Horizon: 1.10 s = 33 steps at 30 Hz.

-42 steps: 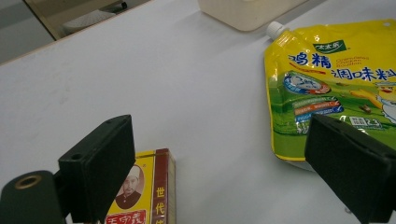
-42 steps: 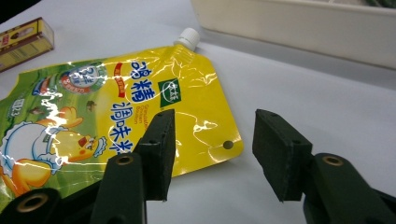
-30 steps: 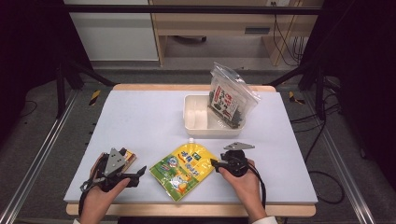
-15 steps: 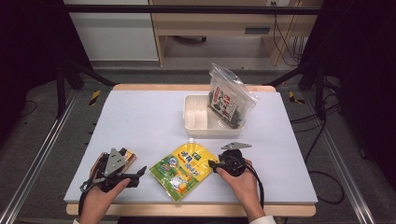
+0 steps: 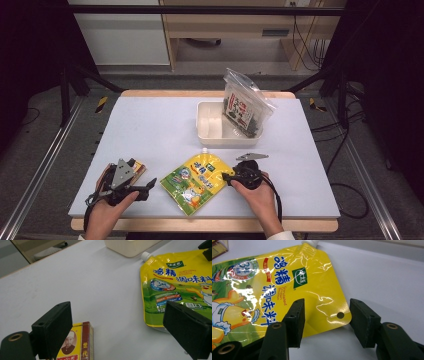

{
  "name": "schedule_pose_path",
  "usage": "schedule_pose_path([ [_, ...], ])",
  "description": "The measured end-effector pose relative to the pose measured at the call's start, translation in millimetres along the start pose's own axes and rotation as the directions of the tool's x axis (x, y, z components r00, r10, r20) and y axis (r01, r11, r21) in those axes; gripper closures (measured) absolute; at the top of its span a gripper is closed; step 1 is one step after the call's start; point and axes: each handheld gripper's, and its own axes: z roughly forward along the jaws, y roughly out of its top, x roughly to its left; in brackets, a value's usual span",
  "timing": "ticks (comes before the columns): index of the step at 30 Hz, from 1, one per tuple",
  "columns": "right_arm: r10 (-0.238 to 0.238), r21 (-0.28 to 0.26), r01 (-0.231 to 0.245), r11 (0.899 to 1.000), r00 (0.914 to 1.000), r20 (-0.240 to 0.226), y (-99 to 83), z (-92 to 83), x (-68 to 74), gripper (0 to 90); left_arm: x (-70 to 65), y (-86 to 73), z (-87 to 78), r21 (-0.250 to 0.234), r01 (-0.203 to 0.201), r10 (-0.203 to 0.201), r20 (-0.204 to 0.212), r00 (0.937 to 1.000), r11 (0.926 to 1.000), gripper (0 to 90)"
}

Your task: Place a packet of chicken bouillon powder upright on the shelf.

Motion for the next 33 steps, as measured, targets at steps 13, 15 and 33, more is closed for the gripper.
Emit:
schedule_pose_path([
  [13, 0.008, -0.085, -0.009, 0.996, 0.9999, -0.008, 4.9, -14.1, 8.3, 57.1, -0.3, -0.4, 0.3, 0.006, 0.003, -0.003, -0.002, 1.0, 1.0, 8.5],
  [15, 0.011, -0.103, -0.013, 0.995, 0.9997, -0.02, 6.0, -14.9, 9.9, 58.9, -0.1, -0.5, 0.3, 0.006, 0.004, -0.004, -0.003, 1.0, 1.0, 8.5],
  [33, -0.032, -0.09, 0.031, 0.995, 0.9995, -0.01, 11.6, -8.9, 21.4, 89.7, 1.4, -0.4, 0.0, 0.005, 0.004, -0.004, -0.002, 1.0, 1.0, 8.5],
])
